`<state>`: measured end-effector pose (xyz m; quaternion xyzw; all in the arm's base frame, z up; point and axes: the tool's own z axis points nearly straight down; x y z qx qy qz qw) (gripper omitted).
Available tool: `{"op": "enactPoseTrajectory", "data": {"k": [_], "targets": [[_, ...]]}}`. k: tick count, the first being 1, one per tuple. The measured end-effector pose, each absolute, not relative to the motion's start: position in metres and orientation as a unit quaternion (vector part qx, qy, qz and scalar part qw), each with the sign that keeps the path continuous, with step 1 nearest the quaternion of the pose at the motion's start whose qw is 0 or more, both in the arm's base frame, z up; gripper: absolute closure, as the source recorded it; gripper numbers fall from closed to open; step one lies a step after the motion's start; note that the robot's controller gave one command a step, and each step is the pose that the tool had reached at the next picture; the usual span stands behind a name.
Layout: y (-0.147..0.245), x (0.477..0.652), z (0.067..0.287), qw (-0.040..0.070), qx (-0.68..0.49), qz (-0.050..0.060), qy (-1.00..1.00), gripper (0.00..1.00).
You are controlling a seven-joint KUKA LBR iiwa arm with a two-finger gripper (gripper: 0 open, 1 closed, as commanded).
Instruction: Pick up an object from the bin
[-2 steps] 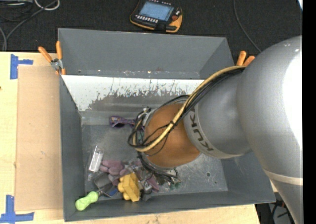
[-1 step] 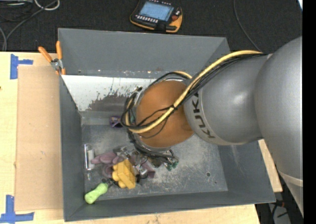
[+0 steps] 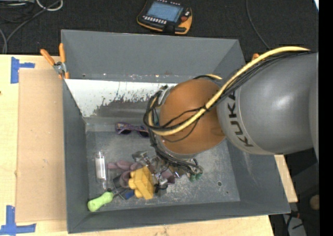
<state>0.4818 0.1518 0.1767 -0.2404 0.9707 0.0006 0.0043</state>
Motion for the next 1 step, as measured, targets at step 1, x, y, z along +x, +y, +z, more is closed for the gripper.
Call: {"op": "enactPoseTrajectory", "data": {"k": [1], "targets": [[0.1724, 0.4972, 0.2716, 0.004, -0.249, 0.001, 0.969, 1.00]]}}
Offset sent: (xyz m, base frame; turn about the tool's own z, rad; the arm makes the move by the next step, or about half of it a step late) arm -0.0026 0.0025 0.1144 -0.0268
